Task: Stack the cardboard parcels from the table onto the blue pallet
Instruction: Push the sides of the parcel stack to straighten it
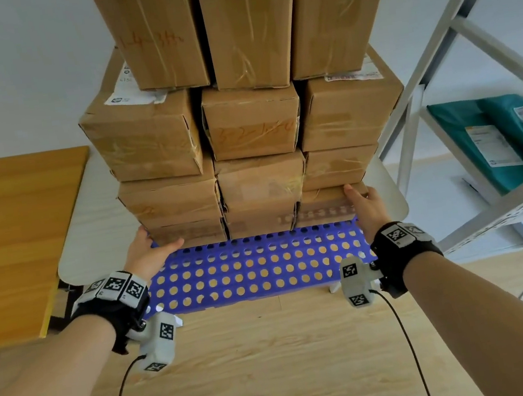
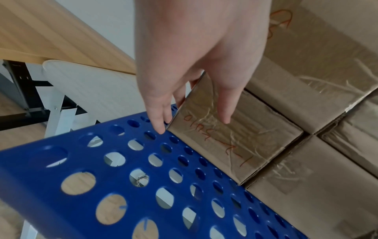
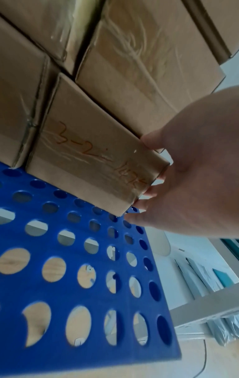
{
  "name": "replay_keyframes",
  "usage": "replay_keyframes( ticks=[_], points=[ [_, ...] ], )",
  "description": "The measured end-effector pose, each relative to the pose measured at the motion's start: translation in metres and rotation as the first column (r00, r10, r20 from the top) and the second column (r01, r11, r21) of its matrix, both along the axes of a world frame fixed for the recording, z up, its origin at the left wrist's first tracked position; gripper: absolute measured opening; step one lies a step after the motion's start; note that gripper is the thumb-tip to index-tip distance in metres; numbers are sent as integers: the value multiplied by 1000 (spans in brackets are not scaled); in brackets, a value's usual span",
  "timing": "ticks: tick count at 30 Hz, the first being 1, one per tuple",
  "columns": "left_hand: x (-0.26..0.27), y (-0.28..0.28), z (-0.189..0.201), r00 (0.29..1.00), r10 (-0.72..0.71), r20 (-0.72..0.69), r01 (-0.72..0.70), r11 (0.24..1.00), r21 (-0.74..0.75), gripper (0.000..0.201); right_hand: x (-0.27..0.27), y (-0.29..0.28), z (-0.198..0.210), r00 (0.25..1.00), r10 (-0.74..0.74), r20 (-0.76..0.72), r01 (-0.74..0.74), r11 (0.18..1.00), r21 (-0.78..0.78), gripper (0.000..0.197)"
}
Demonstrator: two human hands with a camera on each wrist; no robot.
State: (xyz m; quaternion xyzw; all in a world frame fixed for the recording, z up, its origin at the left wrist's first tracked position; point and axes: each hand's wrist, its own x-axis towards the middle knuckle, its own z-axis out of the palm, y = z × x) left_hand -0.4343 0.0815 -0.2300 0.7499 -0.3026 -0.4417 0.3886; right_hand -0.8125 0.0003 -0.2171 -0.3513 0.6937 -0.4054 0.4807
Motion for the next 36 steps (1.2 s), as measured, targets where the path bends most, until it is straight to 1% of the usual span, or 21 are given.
replay_keyframes(
  ticks=[3, 9, 18, 22, 24, 26, 29, 31, 32, 33, 34, 35, 36],
  points=[
    [-5, 1, 2, 1000, 13, -11, -13, 1000, -1, 75, -2, -2, 3, 998, 14, 67, -15, 1000, 19, 46],
    [-14, 2, 9, 999, 15, -40, -15, 1000, -5, 72, -3, -3, 10, 993, 49, 108, -53, 998, 38, 47],
    [-10, 0, 7, 997, 8, -79, -4, 999, 47, 74, -3, 0, 11, 996, 66, 67, -69, 996, 49, 50],
    [-9, 1, 14, 996, -22, -81, 28, 997, 71, 78, -1, 2, 12, 999, 28, 41, -29, 999, 31, 53],
    [-9, 5, 20, 996, -45, -76, 51, 995, 80, 75, 3, 6, 13, 1000, 6, 14, -6, 999, 33, 55],
    [-14, 10, 26, 997, -69, -41, 72, 993, 88, 69, 8, 15, 16, 1000, -12, -1, 12, 1000, 27, 58],
    [-28, 21, 33, 994, -66, 83, 53, 987, 150, 58, 14, 29, 17, 999, -42, -28, 42, 999, 12, 62],
    [-38, 28, 34, 991, -98, 93, 76, 974, 214, 57, 21, 39, 17, 995, -58, -83, 62, 997, 46, 59],
    [-42, 29, 33, 988, -133, 85, 108, 963, 245, 55, 24, 43, 16, 992, -38, -118, 48, 995, 82, 55],
    [-47, 30, 34, 982, -179, 67, 155, 951, 266, 50, 27, 46, 16, 987, 26, -157, -8, 993, 115, 46],
    [-52, 29, 33, 972, -231, 40, 212, 937, 279, 45, 30, 46, 14, 976, 109, -190, -81, 986, 145, 27],
    [-58, 27, 33, 957, -290, 23, 273, 922, 274, 39, 35, 48, 17, 956, 212, -204, -177, 968, 176, 4],
    [-64, 24, 34, 935, -353, 29, 334, 906, 259, 32, 39, 47, 16, 935, 296, -197, -259, 947, 190, 15]
  ],
)
